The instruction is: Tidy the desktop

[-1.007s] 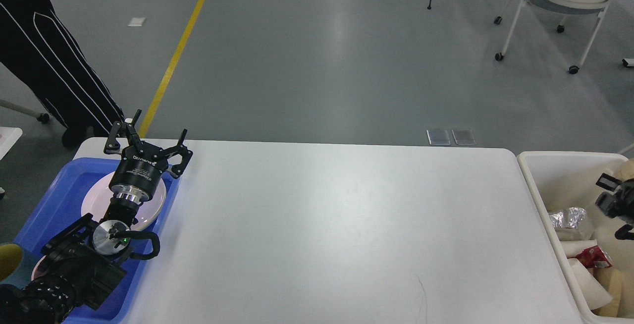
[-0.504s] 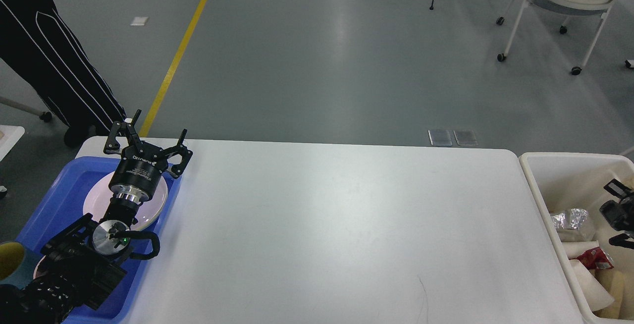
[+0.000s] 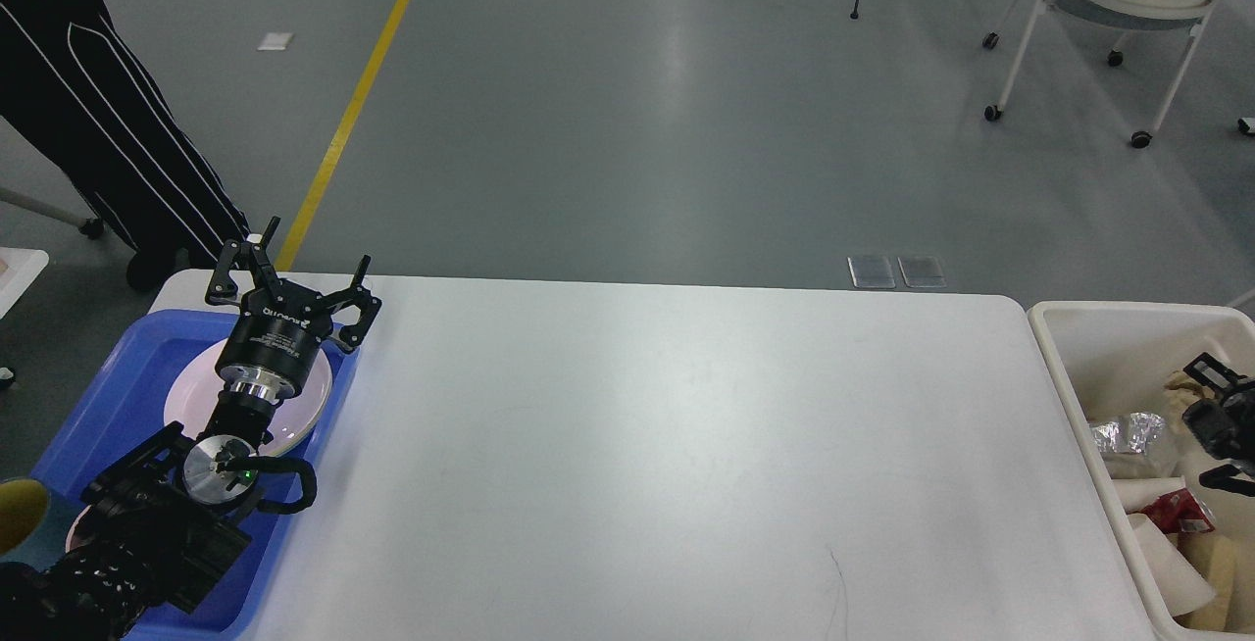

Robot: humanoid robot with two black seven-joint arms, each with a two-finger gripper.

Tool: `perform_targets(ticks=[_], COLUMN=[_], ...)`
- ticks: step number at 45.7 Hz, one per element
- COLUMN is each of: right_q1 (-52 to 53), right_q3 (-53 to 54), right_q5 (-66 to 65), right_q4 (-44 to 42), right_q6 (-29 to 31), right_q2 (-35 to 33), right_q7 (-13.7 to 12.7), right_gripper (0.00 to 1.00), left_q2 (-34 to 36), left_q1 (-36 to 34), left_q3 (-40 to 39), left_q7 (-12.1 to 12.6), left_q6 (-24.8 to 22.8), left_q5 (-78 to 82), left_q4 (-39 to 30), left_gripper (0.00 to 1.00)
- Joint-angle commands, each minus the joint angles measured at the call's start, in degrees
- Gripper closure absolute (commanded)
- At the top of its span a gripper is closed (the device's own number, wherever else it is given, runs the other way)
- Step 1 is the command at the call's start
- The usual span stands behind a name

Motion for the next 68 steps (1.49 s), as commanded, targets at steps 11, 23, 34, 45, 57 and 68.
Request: perform_targets(ticks=[11,23,34,45,57,68], right_q1=[1.2,10.0,26.2,26.9,14.0,3.7], right_q3=[-0.1,0.1,4.3,39.8,80.6,86.2], right_q5=[0.1,-1.1,-1.1,-0.4,-0.5,-1.8], right_q4=[-0.2,0.9,5.3,5.8,6.3,7.6], right_q6=[0.2,7.9,14.7,15.0,15.0,16.4], right_q2=[-1.5,-1.2,-0.9,-0.3,0.9,8.3], right_q7=[-0.1,0.0,0.1,0.2,4.8,33.8], right_gripper=[0.00,0.00,0.00,0.00,0.00,0.00], left_q2=[0.0,0.0,0.0,0.1,0.0,0.1], left_q1=[0.0,0.0,0.0,0.0,0.0,0.0], left_q3=[0.0,0.0,0.0,0.0,0.0,0.0], left_q7=[0.0,0.0,0.0,0.0,0.0,0.0], left_q6=[0.0,0.0,0.0,0.0,0.0,-0.1], left_q5=[0.0,0.0,0.0,0.0,0.0,0.0], left_q4=[0.0,0.0,0.0,0.0,0.0,0.0], left_gripper=[0.01,0.01,0.01,0.01,0.01,0.01])
